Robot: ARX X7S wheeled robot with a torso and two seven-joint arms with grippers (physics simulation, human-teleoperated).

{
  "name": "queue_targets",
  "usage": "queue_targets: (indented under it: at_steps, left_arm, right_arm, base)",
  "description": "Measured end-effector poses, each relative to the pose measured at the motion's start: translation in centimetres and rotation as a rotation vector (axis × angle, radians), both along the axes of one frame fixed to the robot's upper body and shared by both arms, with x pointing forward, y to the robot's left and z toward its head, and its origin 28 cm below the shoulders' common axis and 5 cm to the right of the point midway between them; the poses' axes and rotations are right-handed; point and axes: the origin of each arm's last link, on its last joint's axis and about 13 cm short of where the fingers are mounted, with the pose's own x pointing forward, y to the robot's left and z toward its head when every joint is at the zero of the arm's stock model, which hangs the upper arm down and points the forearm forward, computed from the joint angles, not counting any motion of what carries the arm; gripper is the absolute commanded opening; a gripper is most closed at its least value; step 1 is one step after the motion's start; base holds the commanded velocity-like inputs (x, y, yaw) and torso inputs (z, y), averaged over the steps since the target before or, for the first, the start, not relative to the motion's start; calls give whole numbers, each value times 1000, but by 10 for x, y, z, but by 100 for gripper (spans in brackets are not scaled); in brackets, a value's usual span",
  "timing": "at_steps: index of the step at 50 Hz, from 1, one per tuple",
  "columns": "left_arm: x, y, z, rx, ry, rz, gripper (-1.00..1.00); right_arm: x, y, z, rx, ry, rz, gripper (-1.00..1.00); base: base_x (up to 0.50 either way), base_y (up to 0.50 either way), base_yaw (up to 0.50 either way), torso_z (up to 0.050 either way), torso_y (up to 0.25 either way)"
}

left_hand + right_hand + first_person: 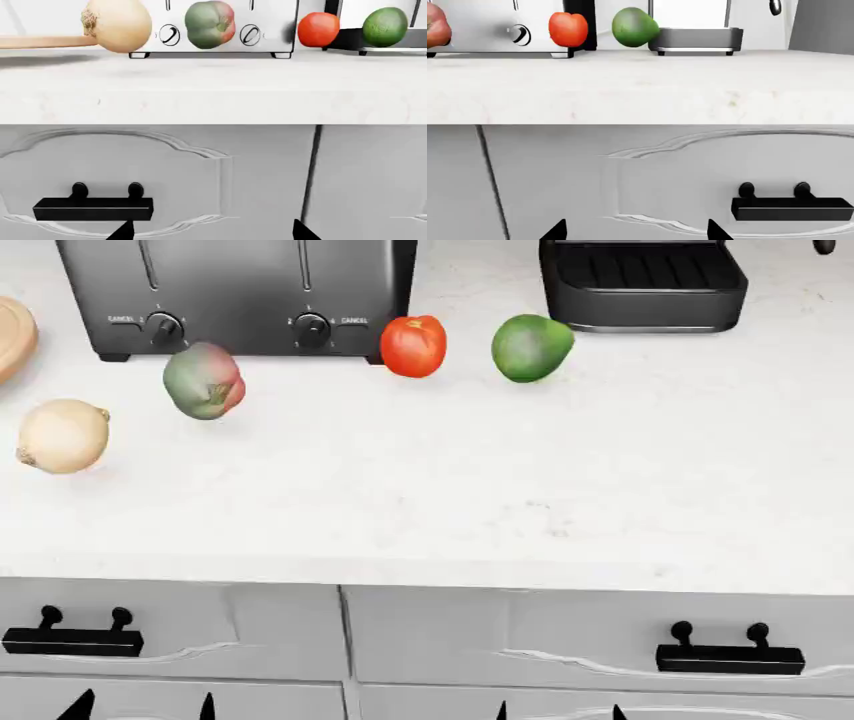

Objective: Place the avocado, onion, tomato and bell pepper on the cutting board.

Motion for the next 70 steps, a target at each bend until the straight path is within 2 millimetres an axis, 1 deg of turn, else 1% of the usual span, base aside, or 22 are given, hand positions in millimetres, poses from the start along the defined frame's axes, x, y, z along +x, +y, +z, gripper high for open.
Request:
queue_targets:
  at_steps: [2, 29, 30, 31, 38, 70]
  left_arm:
    - [-1, -2, -2, -7, 5, -7, 100]
    - [2, 0, 1, 0, 5, 7, 100]
    - [2, 0, 0, 9, 6, 6, 100]
    - [2, 0, 0, 9, 8, 5, 100]
    - [1, -1, 1, 22, 8, 4, 100]
    - [0, -1, 2, 18, 22, -15, 100]
  right_arm:
    - [-2, 0, 0, 12, -1, 6, 100]
    - [1, 1, -1, -2, 13, 5, 100]
    - [4, 1, -7, -8, 16, -4, 100]
    - [3, 1, -7, -8, 20, -3, 100]
    - [2, 1, -4, -5, 19, 1, 100]
    - [1, 1, -1, 0, 19, 4, 100]
  base:
    - [0, 0, 0, 0, 0]
    - [0, 0, 0, 0, 0]
    - [0, 0, 0, 0, 0]
    - [0, 0, 0, 0, 0]
    - [0, 0, 0, 0, 0]
    - [0, 0, 0, 50, 0]
